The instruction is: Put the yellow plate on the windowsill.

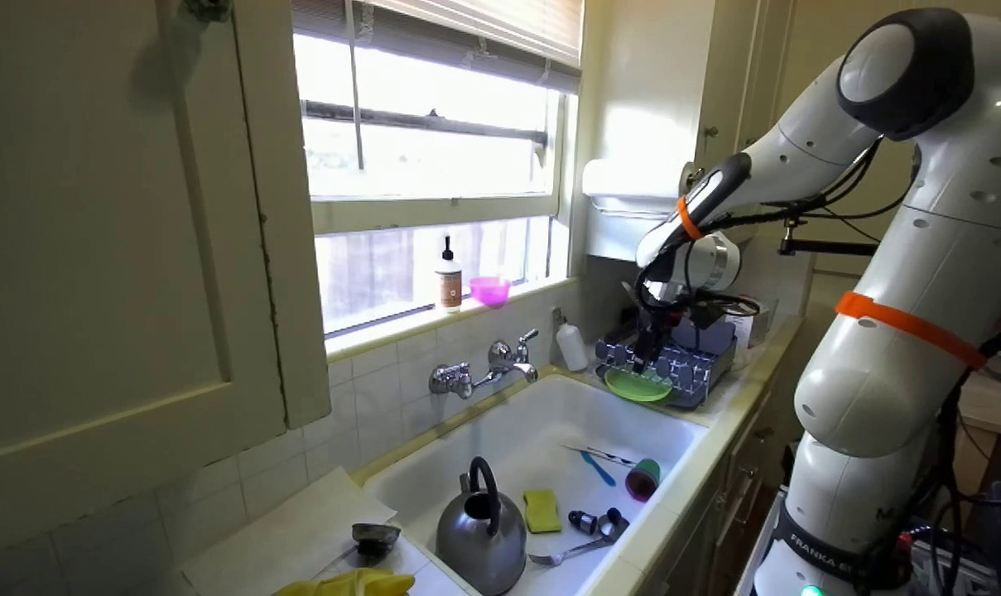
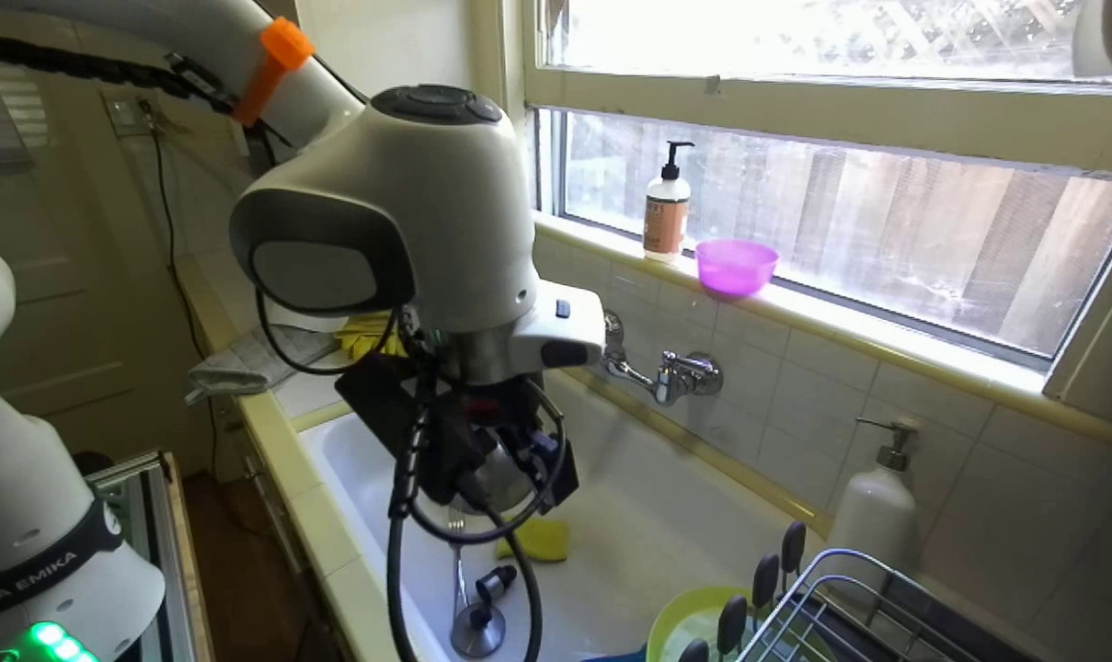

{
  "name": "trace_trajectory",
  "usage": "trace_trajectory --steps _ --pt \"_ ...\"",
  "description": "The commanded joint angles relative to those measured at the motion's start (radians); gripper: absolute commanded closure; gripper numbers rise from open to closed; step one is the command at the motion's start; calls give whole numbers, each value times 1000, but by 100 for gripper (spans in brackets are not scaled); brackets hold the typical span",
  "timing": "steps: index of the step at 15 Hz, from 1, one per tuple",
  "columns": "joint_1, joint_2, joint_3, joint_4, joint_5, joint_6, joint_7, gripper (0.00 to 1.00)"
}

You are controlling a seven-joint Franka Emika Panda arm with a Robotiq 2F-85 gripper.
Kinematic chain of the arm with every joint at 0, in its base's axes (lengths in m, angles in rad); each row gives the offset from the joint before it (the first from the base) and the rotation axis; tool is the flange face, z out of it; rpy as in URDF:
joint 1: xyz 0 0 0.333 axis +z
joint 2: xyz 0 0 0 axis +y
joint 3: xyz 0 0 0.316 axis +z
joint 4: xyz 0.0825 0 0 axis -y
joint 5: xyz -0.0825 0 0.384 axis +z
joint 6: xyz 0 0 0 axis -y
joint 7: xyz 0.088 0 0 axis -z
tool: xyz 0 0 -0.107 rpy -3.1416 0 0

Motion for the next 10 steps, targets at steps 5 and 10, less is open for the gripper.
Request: trace_trajectory --steps 5,10 --pt "-31 56 42 29 19 -35 -22 0" --pt "-70 250 44 76 49 -11 -175 0"
